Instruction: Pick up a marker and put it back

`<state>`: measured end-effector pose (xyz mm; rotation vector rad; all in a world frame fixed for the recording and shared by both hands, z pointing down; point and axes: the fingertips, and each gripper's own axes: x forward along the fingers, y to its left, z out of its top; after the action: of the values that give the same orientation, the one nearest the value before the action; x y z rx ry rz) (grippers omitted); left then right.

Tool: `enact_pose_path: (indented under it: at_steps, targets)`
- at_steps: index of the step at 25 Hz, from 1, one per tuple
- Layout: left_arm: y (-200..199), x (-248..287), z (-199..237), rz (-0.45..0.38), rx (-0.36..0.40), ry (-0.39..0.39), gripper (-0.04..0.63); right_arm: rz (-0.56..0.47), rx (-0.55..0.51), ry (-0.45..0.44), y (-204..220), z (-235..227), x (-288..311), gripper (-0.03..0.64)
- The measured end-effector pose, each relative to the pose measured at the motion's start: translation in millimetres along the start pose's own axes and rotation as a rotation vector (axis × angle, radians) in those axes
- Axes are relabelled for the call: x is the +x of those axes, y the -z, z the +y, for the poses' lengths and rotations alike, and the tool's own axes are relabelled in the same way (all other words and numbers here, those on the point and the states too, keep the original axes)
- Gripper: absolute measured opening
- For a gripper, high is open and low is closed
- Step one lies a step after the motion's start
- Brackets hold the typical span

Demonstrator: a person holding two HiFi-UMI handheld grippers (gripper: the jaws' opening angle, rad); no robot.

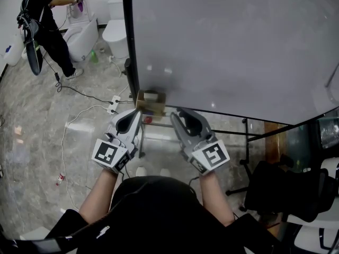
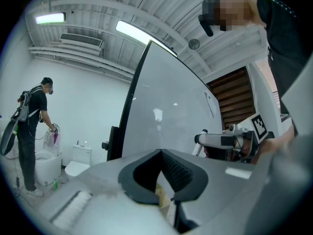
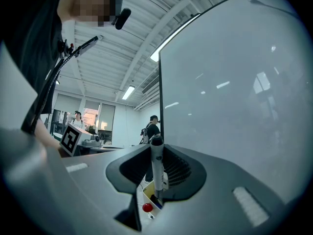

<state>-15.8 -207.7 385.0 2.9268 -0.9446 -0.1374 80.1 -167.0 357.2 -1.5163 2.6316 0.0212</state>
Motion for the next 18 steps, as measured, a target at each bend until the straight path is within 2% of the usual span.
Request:
enact_pose_path:
  at_steps: [18]
  targets:
    - [-1, -4, 9, -0.005, 0.007, -0.048, 0.001, 0.032, 0.013, -0.012, 23, -9, 14, 0.083]
